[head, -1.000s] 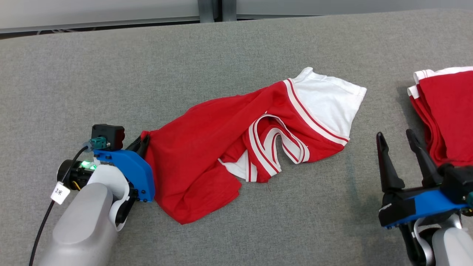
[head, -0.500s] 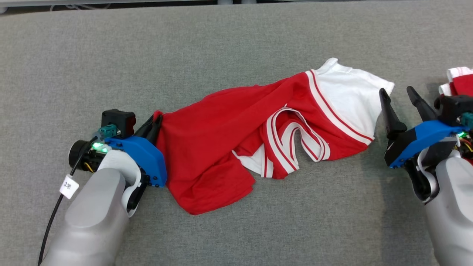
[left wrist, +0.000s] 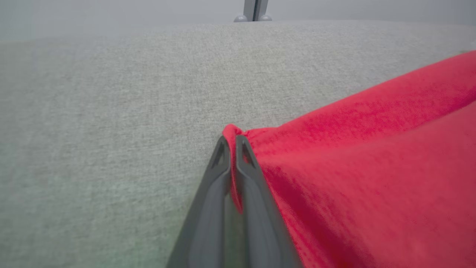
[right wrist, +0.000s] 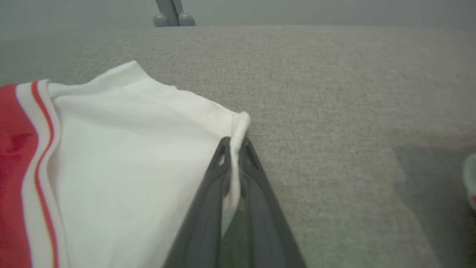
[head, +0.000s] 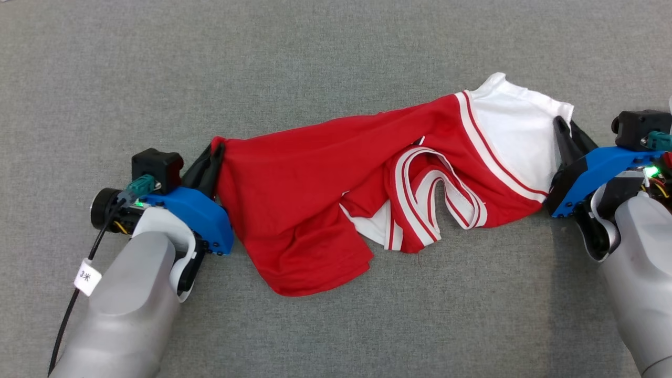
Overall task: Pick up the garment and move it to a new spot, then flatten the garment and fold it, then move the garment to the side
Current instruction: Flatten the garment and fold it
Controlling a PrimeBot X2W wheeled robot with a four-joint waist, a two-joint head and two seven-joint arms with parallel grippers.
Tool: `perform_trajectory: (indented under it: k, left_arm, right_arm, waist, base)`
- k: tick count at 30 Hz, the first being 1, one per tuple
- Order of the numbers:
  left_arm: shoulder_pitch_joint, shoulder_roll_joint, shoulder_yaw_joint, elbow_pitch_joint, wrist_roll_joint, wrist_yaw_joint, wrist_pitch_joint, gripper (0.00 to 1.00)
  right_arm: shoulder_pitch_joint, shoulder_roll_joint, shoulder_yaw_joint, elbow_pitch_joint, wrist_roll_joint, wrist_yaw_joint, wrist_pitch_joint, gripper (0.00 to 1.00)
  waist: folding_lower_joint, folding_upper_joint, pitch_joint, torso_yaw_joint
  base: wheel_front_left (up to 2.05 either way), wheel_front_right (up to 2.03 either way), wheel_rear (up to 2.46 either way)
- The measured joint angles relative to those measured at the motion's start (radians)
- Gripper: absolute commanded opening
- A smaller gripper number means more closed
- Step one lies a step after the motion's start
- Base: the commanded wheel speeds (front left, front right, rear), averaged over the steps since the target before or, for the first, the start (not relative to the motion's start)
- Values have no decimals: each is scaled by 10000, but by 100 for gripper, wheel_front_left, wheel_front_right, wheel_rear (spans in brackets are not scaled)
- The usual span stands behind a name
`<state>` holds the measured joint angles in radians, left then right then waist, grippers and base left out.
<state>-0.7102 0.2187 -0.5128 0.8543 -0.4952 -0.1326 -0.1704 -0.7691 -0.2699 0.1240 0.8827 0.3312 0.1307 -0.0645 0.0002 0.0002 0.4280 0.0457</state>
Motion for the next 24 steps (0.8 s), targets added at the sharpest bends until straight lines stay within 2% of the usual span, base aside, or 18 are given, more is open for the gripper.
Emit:
perform_trajectory:
  k: [3, 7, 10, 14, 19, 24]
  left_arm:
    - [115, 176, 161, -155, -40, 127, -466, 0]
    - [298, 454, 460, -1066, 61, 518, -803, 0]
    - [631, 803, 779, -2117, 228, 901, -884, 0]
    - [1040, 1390, 1273, -4079, 662, 1457, -915, 0]
    - [1607, 2100, 1708, -6698, 1041, 2217, -809, 0]
    - [1602, 2847, 2182, -9146, 1396, 2847, 21, 0]
  right_arm:
    - [-8, -8, 267, -77, 188, 0, -709, 0]
    - [65, -111, 518, -782, 357, 0, -1536, 0]
    - [324, -299, 581, -1778, 403, 0, -1791, 0]
    - [722, -608, 387, -3693, 313, 0, -1889, 0]
    - [1084, -765, -190, -6316, 267, 0, -1384, 0]
    - [1120, -882, -1030, -8805, 48, 0, -113, 0]
  waist:
    - [2, 2, -225, -1]
    - [-1, 0, -693, -11]
    - [-1, 1, -1104, -56]
    - [-3, -2, -1672, -162]
    - [-3, -2, -2427, -290]
    - [-5, -4, -3125, -377]
  base:
    - [0, 0, 0]
    - [0, 0, 0]
    - [0, 0, 0]
    - [0, 0, 0]
    - [0, 0, 0]
    - [0, 0, 0]
